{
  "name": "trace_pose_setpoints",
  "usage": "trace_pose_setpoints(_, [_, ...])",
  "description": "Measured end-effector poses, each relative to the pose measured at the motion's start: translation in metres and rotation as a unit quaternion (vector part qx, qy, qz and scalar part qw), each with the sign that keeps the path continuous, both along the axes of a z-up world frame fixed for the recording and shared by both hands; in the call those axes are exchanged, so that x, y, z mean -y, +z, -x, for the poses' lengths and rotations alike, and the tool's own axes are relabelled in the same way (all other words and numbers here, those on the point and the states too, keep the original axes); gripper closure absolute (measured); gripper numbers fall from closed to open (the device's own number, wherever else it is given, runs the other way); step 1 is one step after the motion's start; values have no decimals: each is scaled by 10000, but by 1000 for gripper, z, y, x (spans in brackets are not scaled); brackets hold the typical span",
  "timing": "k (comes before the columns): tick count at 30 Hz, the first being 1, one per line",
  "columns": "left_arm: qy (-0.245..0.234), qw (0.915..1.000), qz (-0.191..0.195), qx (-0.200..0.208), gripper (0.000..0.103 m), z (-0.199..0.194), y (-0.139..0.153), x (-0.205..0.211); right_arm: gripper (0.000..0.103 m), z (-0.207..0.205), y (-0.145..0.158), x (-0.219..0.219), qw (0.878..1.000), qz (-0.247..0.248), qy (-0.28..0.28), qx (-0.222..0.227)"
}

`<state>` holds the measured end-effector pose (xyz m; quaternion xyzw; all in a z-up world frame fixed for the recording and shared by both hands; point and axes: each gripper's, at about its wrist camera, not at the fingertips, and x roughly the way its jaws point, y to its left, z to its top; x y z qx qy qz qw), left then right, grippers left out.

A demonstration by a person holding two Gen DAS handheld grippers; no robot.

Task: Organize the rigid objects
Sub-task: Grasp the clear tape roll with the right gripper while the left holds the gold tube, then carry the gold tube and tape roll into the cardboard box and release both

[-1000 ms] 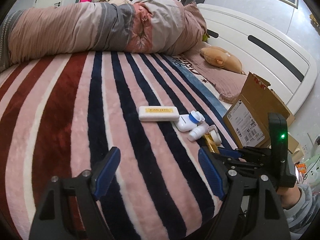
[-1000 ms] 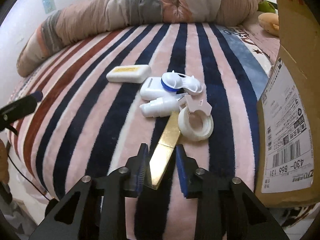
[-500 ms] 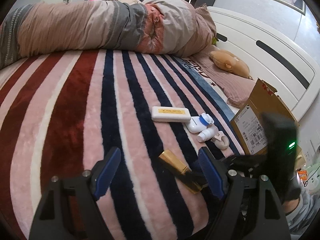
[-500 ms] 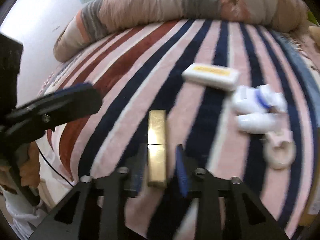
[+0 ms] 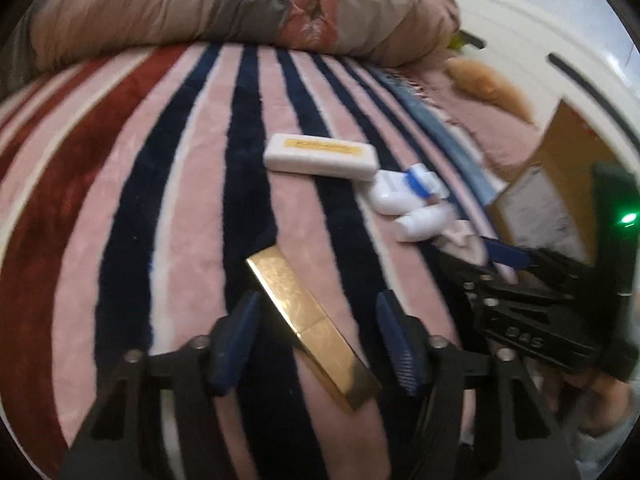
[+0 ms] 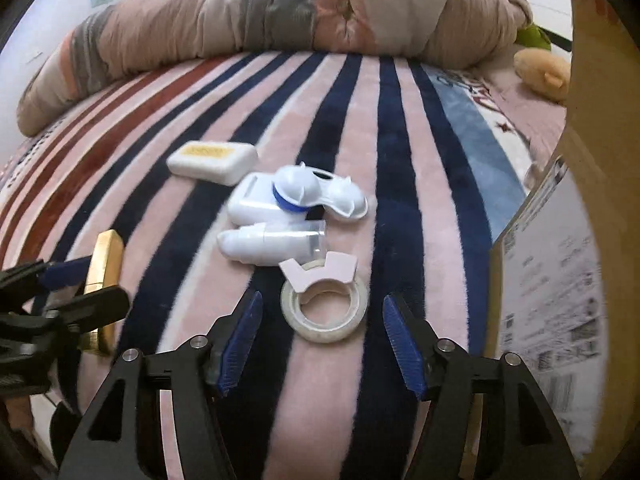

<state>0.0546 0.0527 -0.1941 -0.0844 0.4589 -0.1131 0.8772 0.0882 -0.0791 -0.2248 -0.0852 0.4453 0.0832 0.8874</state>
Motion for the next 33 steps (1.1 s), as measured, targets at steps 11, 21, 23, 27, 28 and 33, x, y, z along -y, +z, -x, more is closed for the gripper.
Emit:
trace_pose_setpoints(11, [111,9990,-346,277,88,10,20,-20,67,27,20,-12,9980,-219,463,376])
trace_pose_setpoints(21, [-190,9896,-395,1373,88,36,135,-12,67,83,124,-20,9789,-892,1335,1265])
trace_pose_setpoints(23, [-421,9862,-294,1573,88,38,160,3,67,93,143,-5,9765,-940,1289,1448])
trace_pose_setpoints(27, [-989,9778,-236,1834,88,35,195,54,67,106,165,34,9772,-844,983,1683])
trace_pose_setpoints(28, [-1183,9757,-159,1838,88,32,200,71,67,108,167,47,9781,-824,888,1695])
trace_pose_setpoints(33, [-2033,9642,-83,1700,88,18,206,158,66,107,169,116,9842,-690,295,1605])
